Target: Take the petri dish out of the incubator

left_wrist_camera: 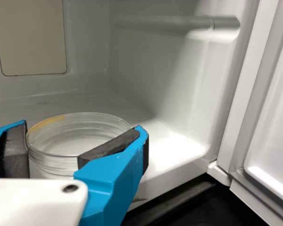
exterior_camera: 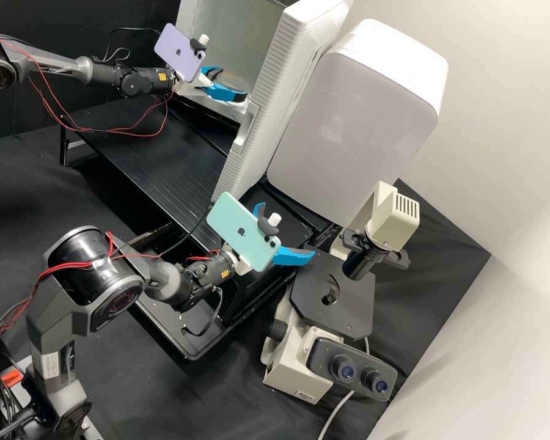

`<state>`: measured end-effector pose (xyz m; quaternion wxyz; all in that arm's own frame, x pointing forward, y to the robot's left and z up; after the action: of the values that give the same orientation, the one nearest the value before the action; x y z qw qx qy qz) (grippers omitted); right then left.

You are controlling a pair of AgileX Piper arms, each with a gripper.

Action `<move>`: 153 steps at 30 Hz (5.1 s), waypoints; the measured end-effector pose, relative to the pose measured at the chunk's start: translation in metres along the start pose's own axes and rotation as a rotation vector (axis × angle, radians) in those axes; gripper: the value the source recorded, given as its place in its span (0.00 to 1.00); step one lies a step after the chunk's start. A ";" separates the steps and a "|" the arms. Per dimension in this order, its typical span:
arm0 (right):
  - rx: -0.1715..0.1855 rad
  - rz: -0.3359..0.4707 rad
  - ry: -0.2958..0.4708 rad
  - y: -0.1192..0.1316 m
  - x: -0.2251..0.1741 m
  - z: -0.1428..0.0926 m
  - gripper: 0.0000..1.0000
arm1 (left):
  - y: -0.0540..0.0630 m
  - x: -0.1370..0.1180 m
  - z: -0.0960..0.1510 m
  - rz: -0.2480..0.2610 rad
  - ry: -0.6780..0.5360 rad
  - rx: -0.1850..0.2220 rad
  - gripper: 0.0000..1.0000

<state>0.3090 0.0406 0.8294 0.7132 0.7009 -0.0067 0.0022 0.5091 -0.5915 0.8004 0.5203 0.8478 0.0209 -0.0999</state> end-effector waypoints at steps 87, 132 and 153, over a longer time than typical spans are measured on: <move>0.000 0.000 0.000 0.000 0.000 0.000 1.00 | -0.022 0.014 -0.003 0.022 0.035 0.043 0.00; 0.000 0.000 0.000 0.000 0.000 0.000 1.00 | -0.022 0.014 -0.002 0.023 0.025 0.042 0.00; 0.000 0.000 0.000 0.000 0.000 0.000 1.00 | -0.022 0.014 -0.002 0.024 0.026 0.042 0.00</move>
<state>0.3090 0.0406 0.8294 0.7132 0.7009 -0.0067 0.0022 0.5203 -0.5802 0.7793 0.5032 0.8600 0.0155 -0.0834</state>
